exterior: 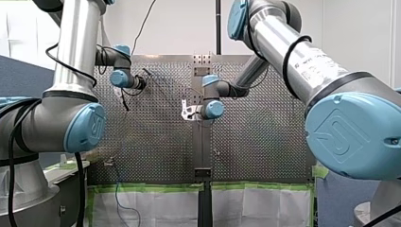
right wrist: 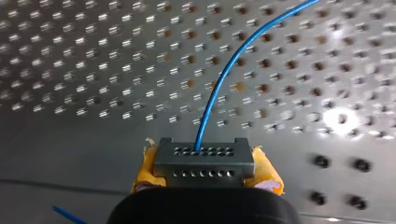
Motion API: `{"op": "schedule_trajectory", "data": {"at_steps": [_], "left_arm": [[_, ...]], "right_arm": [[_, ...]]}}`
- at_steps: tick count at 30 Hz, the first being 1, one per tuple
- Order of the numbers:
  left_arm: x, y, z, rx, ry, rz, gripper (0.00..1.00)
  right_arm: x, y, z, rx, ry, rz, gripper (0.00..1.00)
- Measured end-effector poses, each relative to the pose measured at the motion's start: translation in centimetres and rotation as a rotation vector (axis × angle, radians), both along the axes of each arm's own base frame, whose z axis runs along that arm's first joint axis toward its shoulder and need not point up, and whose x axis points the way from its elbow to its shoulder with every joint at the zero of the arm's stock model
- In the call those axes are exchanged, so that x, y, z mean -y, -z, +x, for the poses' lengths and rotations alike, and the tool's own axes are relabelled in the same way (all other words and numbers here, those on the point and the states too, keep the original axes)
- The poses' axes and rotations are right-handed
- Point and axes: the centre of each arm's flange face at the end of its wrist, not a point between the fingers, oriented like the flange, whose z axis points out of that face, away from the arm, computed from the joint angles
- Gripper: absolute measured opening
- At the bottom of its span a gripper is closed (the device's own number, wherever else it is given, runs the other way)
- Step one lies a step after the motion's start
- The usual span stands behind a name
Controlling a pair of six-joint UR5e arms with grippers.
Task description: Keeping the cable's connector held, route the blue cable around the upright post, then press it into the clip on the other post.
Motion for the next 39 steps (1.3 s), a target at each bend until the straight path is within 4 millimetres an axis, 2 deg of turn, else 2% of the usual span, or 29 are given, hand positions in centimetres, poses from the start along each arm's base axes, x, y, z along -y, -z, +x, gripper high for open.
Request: {"op": "schedule_trajectory", "data": {"at_steps": [9, 22, 39], "left_arm": [[0.0, 0.0, 0.0, -0.005, -0.010, -0.010, 0.88], [-0.1, 0.1, -0.1, -0.007, -0.030, -0.002, 0.91], [-0.1, 0.1, -0.1, -0.008, -0.036, 0.000, 0.91]], "right_arm": [[-0.4, 3.6, -1.2, -0.047, 0.022, 0.032, 0.00], [-1.7, 12.8, -3.0, -0.116, 0.050, 0.094, 0.00], [-2.4, 23.2, -4.5, -0.177, 0.083, 0.152, 0.00]]}}
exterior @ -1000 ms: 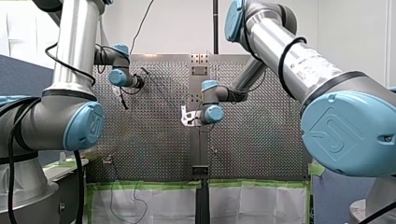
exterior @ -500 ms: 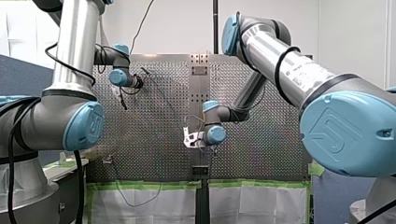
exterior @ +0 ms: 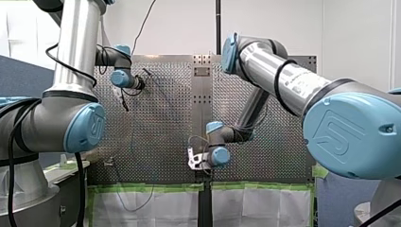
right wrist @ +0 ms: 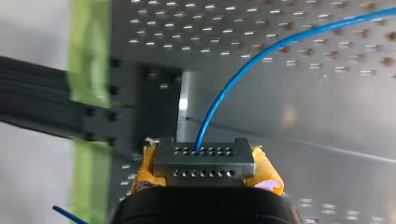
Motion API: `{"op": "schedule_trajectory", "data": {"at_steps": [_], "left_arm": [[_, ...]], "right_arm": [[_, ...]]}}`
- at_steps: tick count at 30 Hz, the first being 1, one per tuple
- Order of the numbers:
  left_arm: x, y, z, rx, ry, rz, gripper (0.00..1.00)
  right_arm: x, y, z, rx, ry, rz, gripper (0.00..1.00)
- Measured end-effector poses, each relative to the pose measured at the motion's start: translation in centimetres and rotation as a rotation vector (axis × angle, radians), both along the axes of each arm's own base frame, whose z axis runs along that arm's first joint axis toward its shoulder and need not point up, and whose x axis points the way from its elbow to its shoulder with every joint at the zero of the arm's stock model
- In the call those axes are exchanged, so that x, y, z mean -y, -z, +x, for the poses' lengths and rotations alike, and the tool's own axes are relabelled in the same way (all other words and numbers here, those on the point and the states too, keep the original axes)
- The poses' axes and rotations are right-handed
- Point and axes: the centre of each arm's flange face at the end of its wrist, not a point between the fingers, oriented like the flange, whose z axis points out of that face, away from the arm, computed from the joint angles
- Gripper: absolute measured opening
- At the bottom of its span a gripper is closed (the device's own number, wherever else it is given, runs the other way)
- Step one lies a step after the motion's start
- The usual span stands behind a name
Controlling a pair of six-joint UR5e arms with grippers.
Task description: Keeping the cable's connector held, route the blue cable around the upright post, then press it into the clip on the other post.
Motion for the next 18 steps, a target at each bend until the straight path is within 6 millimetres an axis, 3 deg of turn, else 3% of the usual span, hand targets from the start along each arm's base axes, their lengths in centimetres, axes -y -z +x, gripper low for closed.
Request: {"op": "schedule_trajectory", "data": {"at_steps": [18], "left_arm": [[0.0, 0.0, 0.0, 0.001, 0.000, 0.000, 0.91]], "right_arm": [[-0.8, 11.5, -4.2, -0.068, 0.067, 0.081, 0.00]]}}
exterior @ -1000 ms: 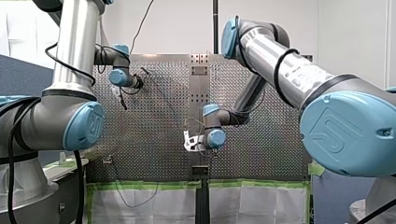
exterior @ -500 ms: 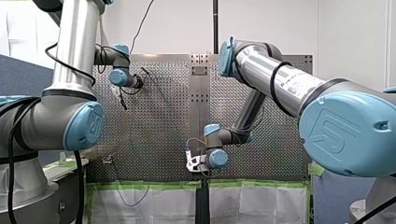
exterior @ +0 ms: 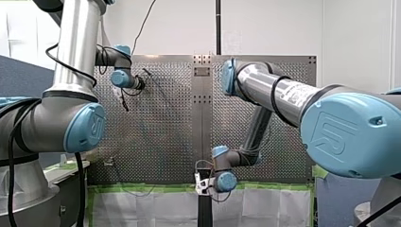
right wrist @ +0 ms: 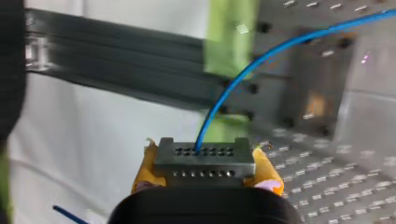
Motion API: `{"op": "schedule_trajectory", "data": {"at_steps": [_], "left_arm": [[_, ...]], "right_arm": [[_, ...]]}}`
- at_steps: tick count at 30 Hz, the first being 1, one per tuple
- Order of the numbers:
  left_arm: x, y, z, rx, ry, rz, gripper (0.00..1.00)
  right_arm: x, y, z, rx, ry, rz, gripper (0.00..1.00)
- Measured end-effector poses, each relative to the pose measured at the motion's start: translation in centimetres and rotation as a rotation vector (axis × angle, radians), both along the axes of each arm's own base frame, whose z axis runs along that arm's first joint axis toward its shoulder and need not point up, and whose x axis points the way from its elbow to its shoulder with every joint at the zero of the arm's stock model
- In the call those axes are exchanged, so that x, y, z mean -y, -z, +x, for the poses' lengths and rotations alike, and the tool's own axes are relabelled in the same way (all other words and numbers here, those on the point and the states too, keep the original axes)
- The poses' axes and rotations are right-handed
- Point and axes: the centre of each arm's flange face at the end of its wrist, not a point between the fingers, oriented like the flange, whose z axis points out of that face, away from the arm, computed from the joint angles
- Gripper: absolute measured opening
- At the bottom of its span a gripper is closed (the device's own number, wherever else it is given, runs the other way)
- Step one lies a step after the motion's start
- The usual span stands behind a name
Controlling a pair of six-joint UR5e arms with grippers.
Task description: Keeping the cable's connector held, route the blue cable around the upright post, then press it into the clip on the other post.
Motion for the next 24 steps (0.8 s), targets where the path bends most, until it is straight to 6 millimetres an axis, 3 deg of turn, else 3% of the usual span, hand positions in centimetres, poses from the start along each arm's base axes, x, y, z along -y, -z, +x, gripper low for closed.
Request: {"op": "schedule_trajectory", "data": {"at_steps": [10, 24], "left_arm": [[0.0, 0.0, 0.0, -0.003, 0.000, 0.000, 0.91], [0.0, 0.0, 0.0, -0.005, 0.000, -0.002, 0.91]], "right_arm": [[-0.6, 5.2, -3.2, -0.027, 0.060, 0.042, 0.00], [-0.8, 6.9, -5.6, -0.029, 0.097, 0.051, 0.00]]}}
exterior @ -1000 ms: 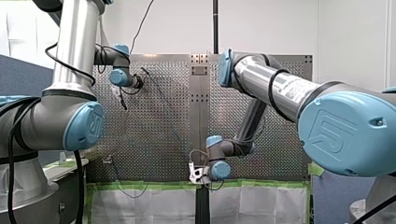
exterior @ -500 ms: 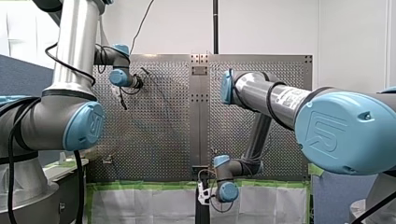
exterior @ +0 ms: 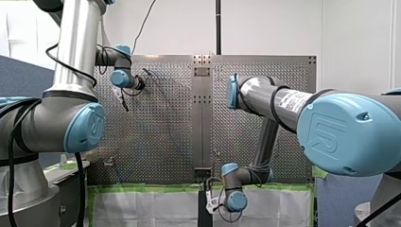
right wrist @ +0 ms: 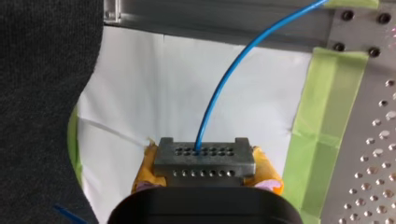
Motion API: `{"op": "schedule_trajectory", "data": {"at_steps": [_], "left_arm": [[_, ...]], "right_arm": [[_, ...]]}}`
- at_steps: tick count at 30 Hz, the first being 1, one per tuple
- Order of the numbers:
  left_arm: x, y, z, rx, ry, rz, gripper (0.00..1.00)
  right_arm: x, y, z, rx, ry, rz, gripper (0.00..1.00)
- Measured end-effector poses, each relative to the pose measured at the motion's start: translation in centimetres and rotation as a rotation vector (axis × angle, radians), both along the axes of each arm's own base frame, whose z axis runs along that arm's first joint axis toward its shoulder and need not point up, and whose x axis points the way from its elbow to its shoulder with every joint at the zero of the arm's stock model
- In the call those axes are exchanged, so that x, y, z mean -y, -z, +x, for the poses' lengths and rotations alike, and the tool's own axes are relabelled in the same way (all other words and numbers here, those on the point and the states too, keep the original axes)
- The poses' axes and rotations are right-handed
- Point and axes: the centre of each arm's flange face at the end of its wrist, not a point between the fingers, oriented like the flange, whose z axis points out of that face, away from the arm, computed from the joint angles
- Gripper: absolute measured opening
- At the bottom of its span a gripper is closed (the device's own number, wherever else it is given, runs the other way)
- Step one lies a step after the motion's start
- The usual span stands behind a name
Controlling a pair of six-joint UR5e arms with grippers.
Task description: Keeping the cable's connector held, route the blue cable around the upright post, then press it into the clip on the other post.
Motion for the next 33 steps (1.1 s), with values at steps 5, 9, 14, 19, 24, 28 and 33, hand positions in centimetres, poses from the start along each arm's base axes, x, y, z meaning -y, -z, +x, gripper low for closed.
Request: {"op": "schedule_trajectory", "data": {"at_steps": [5, 9, 14, 19, 24, 28, 33], "left_arm": [[0.0, 0.0, 0.0, -0.001, 0.000, -0.001, 0.91], [0.0, 0.0, 0.0, -0.003, 0.000, -0.002, 0.91], [0.0, 0.0, 0.0, -0.003, -0.001, -0.002, 0.91], [-0.1, 0.1, 0.0, -0.005, -0.004, -0.002, 0.91], [-0.2, 0.1, 0.0, -0.005, -0.007, -0.003, 0.91], [-0.3, 0.1, 0.0, -0.006, -0.010, -0.005, 0.91], [-0.5, 0.1, 0.0, -0.010, -0.019, -0.012, 0.91]], "right_arm": [[0.0, 0.9, -0.8, 0.010, 0.018, 0.009, 0.00], [-0.1, 1.5, -1.2, 0.009, 0.025, 0.013, 0.00], [-0.3, 1.7, -1.6, -0.005, 0.030, 0.015, 0.00], [-0.7, 1.2, -2.3, -0.021, 0.040, 0.003, 0.00], [-0.2, -0.6, -2.9, 0.000, 0.068, -0.028, 0.00], [0.2, -2.1, -3.2, 0.017, 0.080, -0.057, 0.00], [-0.1, -4.0, -3.0, 0.034, 0.074, -0.094, 0.00]]}}
